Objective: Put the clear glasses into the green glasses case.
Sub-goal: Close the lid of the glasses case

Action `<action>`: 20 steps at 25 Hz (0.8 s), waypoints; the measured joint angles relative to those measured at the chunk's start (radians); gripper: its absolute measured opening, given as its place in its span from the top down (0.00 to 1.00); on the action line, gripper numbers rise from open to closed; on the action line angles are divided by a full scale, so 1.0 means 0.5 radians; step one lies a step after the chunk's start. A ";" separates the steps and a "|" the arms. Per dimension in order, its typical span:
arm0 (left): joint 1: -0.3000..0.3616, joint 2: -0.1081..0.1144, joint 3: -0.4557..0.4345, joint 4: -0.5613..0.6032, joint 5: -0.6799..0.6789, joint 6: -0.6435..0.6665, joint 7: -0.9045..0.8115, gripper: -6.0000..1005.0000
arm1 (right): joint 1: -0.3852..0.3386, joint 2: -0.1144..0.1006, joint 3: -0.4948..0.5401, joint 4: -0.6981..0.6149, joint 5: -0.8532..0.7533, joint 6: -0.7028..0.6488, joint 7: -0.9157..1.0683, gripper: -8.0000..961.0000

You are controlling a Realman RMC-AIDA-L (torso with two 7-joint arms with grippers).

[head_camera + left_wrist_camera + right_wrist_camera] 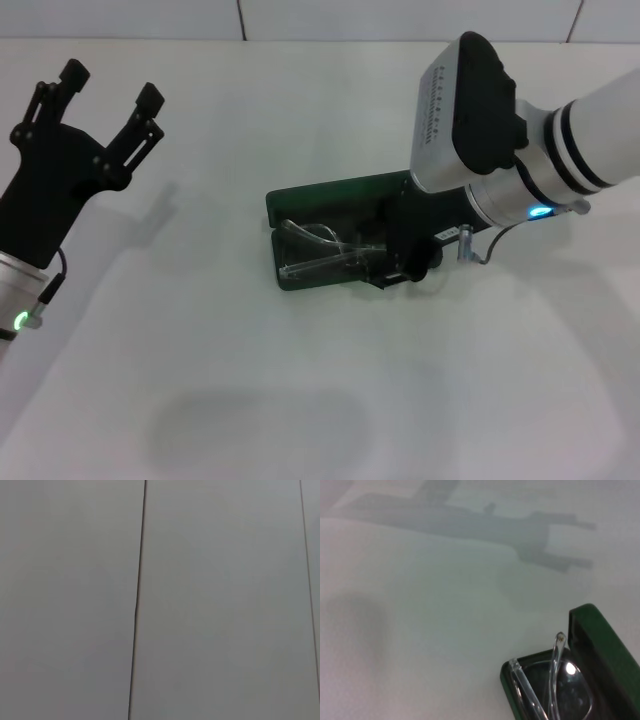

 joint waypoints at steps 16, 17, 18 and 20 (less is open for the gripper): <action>0.005 0.000 0.000 -0.013 0.001 0.011 -0.029 0.13 | -0.265 -0.017 0.220 -0.346 0.122 -0.220 -0.168 0.44; 0.004 0.000 0.000 -0.013 0.001 0.011 -0.029 0.13 | -0.286 -0.017 0.276 -0.352 0.168 -0.283 -0.207 0.44; 0.003 0.000 0.000 -0.013 0.001 0.010 -0.029 0.13 | -0.296 -0.018 0.323 -0.341 0.222 -0.338 -0.249 0.44; 0.001 0.000 0.000 -0.013 0.001 0.003 -0.030 0.13 | -0.277 -0.022 0.384 -0.237 0.330 -0.407 -0.338 0.44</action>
